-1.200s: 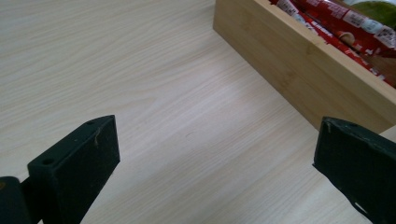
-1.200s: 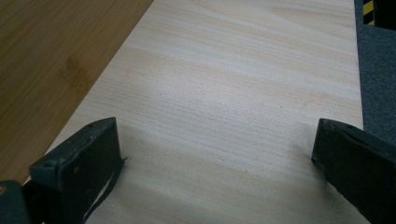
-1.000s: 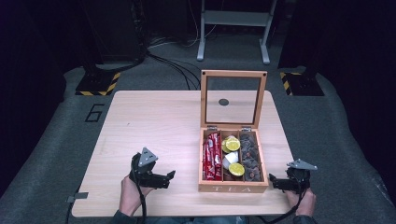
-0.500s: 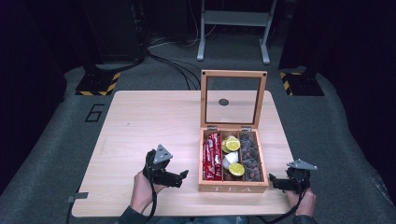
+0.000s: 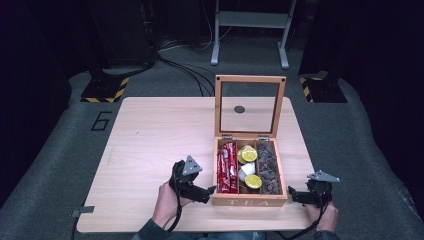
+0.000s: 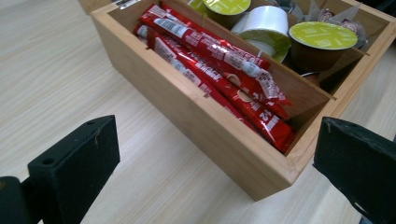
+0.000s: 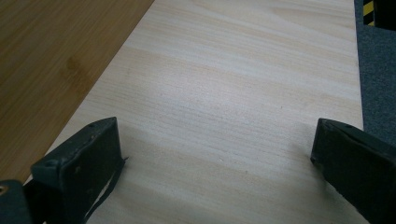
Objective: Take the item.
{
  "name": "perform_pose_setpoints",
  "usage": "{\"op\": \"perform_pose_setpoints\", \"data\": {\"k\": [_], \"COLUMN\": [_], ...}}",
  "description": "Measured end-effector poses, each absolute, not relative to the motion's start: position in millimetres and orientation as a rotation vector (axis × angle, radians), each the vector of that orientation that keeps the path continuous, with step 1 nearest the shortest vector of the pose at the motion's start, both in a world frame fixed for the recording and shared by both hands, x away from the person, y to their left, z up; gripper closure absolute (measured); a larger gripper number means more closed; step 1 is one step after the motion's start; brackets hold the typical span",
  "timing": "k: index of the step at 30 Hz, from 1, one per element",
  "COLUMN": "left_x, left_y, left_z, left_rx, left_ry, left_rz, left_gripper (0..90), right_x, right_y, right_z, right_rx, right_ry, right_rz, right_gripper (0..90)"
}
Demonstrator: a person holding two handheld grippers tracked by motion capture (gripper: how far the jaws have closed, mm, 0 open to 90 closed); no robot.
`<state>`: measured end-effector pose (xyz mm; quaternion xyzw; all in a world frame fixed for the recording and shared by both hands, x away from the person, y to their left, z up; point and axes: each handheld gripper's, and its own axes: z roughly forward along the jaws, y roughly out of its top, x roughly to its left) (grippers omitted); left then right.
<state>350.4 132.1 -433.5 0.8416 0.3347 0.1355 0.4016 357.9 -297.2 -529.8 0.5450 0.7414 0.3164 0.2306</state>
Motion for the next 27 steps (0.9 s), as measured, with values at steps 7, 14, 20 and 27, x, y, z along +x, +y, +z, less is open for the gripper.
{"op": "perform_pose_setpoints", "data": {"k": [7,14,20,27], "left_x": [353.7,355.3,356.2,357.4], "left_y": [118.3,106.3,97.5,81.1], "left_z": [-431.9,-430.6,-429.9,-430.4], "left_rx": [2.131,2.131,2.140,2.158], "left_ry": [0.805,0.768,0.738,0.696], "left_rz": [0.297,0.252,0.226,0.178], "left_gripper": [0.1,0.2,0.2,0.2], "right_x": [357.7,357.6,357.6,357.4], "right_y": [-297.2,-297.1,-297.4,-297.4], "right_z": [-529.7,-529.7,-529.8,-529.8], "right_rx": [1.497,1.498,1.490,1.488], "right_ry": [2.040,2.039,2.039,2.040], "right_rz": [0.872,0.873,0.877,0.878], "right_gripper": [1.7,1.9,2.1,2.5]}}
